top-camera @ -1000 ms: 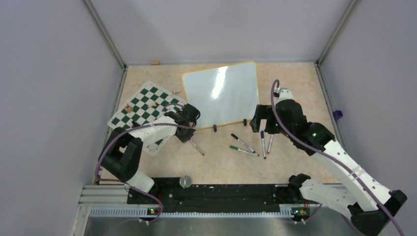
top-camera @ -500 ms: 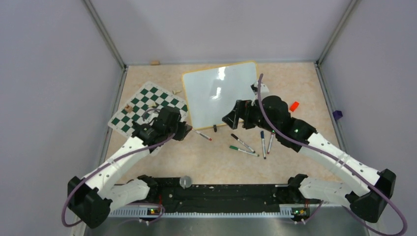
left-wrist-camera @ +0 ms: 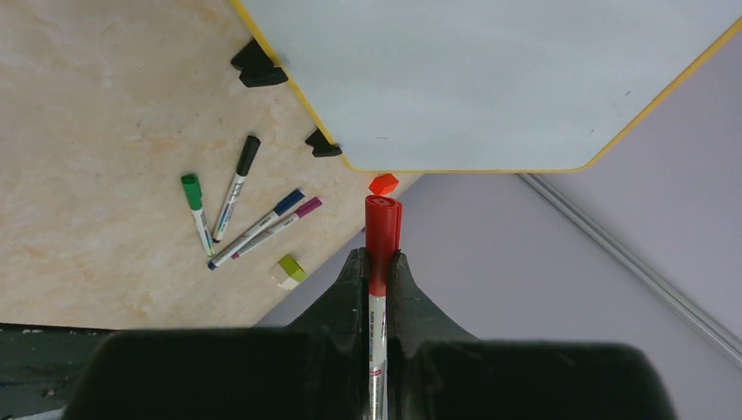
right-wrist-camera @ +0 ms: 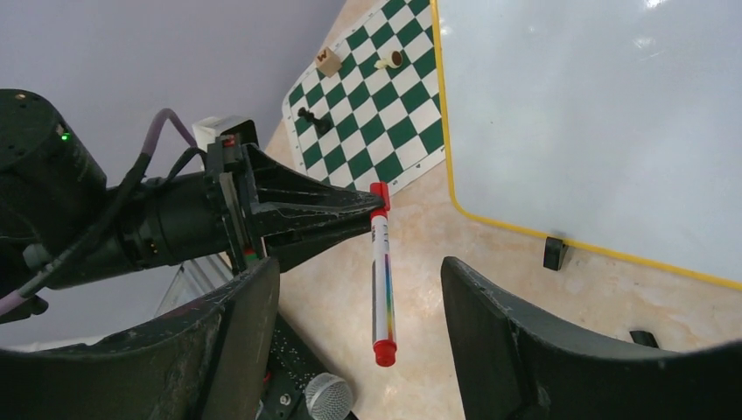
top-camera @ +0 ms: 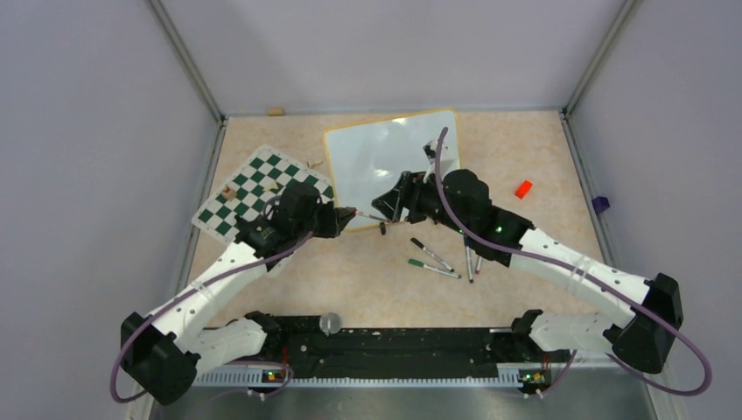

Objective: Write a sentence on the whiteboard
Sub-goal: Pass from the left arm to the right

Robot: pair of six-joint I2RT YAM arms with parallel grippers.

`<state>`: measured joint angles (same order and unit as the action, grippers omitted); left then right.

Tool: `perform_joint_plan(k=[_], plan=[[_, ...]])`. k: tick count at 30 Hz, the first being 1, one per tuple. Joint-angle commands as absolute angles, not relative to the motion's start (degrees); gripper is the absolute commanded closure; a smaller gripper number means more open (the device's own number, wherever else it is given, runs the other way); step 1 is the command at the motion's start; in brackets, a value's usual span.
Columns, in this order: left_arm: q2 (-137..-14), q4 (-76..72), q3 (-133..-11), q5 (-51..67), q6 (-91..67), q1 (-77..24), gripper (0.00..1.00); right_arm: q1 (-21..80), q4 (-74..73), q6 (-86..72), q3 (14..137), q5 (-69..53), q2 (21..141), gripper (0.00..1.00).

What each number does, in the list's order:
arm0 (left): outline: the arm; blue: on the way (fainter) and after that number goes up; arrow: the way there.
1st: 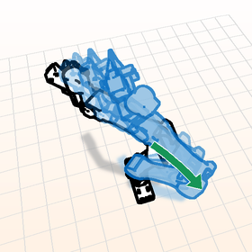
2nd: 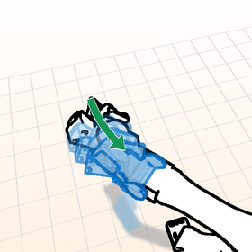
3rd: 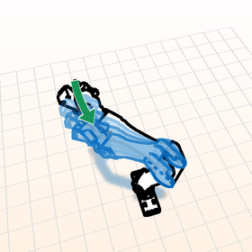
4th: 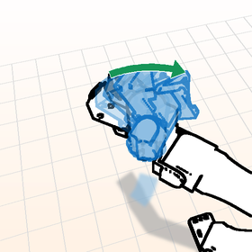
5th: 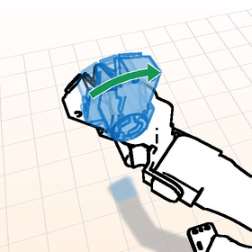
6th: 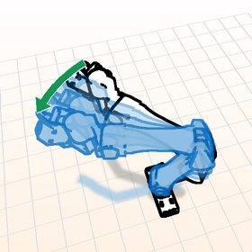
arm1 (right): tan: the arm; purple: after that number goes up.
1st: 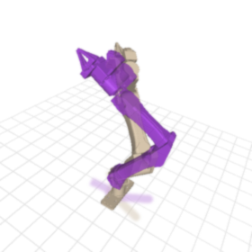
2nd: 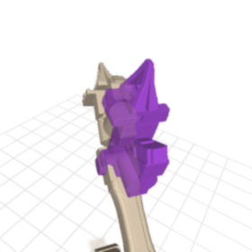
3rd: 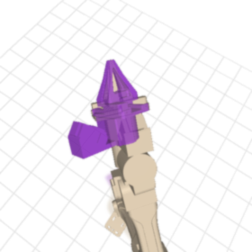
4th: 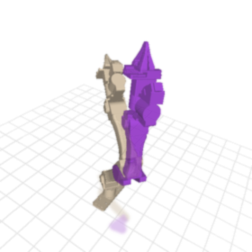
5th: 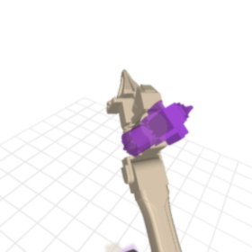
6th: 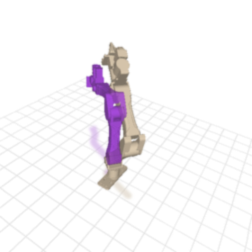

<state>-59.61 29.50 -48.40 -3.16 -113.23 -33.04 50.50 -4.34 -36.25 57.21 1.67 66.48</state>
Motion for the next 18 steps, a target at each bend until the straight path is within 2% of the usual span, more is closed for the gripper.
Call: perform_joint_plan(k=[1,14,18], plan=[[-59.68,25.65,-52.32,-1.96,-115.27,-32.89,1.0,51.33,-0.5,-36.3,59.23,2.12,67.62,0.35],[-61.12,24.24,-52.84,-0.53,-113.61,-33.01,1.0,51.44,-3.53,-38.79,60.8,0.54,71.91,0.59],[-61.73,23.66,-52.97,-0.27,-113.27,-32.96,1.0,51.77,-4.48,-39.21,61.63,0.82,73.21,0.61]])
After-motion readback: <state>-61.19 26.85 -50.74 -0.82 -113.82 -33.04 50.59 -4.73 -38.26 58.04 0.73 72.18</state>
